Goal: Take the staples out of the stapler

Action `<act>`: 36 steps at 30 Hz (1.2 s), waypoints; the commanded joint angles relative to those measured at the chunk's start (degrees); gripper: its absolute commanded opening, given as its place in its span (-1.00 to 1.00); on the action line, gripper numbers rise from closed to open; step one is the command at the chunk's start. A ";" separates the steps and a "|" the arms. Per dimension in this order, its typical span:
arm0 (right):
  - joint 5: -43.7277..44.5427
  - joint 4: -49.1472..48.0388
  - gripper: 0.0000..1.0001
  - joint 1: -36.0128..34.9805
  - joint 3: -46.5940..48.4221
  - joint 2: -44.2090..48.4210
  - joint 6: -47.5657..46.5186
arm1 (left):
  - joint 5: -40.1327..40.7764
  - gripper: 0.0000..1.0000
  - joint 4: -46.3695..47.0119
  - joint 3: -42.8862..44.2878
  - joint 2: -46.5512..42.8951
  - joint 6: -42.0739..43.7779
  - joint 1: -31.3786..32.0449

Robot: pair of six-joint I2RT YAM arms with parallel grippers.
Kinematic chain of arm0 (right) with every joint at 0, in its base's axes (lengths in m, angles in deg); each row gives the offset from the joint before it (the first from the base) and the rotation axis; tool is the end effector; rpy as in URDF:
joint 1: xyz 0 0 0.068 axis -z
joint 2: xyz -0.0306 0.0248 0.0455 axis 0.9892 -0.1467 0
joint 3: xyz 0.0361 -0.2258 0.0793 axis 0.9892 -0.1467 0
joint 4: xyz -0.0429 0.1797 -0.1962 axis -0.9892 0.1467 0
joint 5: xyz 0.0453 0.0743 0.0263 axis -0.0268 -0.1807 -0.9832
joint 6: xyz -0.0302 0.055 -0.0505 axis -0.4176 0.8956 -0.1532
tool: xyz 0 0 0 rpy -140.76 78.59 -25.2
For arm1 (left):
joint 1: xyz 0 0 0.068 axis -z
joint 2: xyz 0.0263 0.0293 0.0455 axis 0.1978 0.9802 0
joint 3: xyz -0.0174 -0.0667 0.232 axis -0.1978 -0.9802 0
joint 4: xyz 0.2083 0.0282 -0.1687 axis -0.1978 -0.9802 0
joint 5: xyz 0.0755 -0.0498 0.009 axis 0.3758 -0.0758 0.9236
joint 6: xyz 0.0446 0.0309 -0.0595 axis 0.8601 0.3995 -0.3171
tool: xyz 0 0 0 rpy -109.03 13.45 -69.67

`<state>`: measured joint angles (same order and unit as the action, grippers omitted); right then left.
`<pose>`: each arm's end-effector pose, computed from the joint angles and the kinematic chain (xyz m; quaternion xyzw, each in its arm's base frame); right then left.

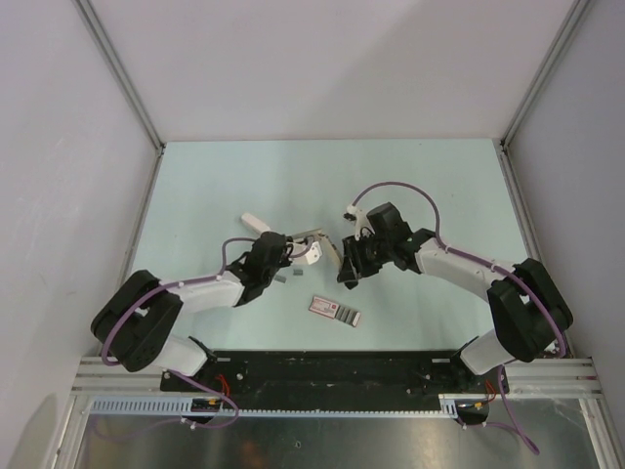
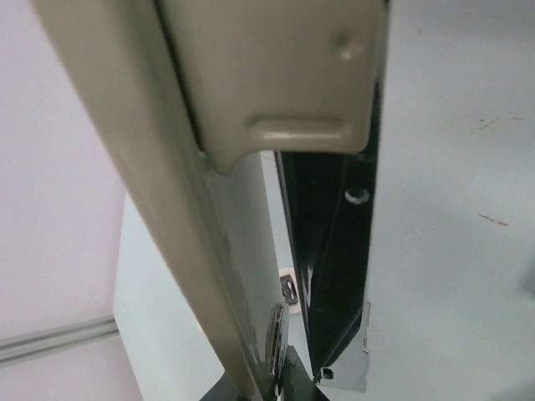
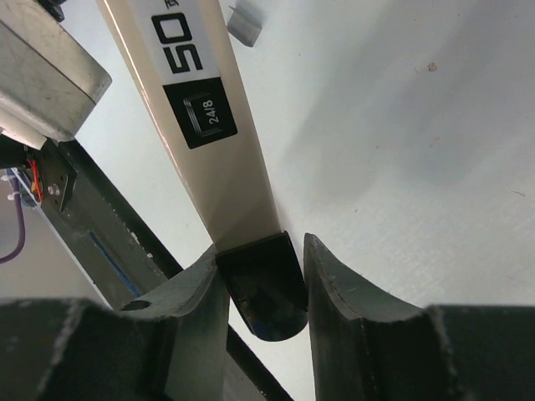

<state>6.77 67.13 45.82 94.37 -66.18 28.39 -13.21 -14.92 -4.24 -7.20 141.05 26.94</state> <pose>0.2555 0.2218 0.1494 -0.2392 0.8853 0.3374 0.2127 0.2575 -0.1719 0.1062 0.5582 0.6729 0.2148 0.4353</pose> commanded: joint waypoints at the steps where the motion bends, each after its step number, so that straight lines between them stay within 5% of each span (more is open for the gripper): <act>1: 4.04 -10.33 -1.00 2.79 1.69 2.11 9.59 | 1.17 -1.00 -2.50 0.33 -2.24 3.22 4.54; 6: 3.93 -18.79 -1.00 2.12 1.69 3.12 14.68 | -9.62 -0.97 -19.02 10.07 -3.39 -11.35 4.82; 15: 8.42 -35.55 -1.00 1.00 3.65 2.64 24.48 | -34.66 -0.54 -34.08 22.06 -3.82 -29.05 4.84; 22: 13.54 -30.02 -1.00 1.03 8.34 -0.59 21.63 | -39.20 -0.25 -36.79 25.14 -2.26 -32.76 4.47; 30: 20.46 -18.58 -1.00 3.76 11.87 -3.08 14.29 | -40.66 0.66 -40.05 30.89 -5.63 -37.41 -6.10; 36: 24.80 -12.92 -1.00 4.07 14.39 -5.74 9.30 | -40.17 0.77 -42.42 31.11 -8.56 -34.47 -13.65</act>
<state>27.49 53.67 49.84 104.44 -71.58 42.05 -52.20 -54.68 25.92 -11.96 105.88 15.38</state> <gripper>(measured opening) 0.368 0.885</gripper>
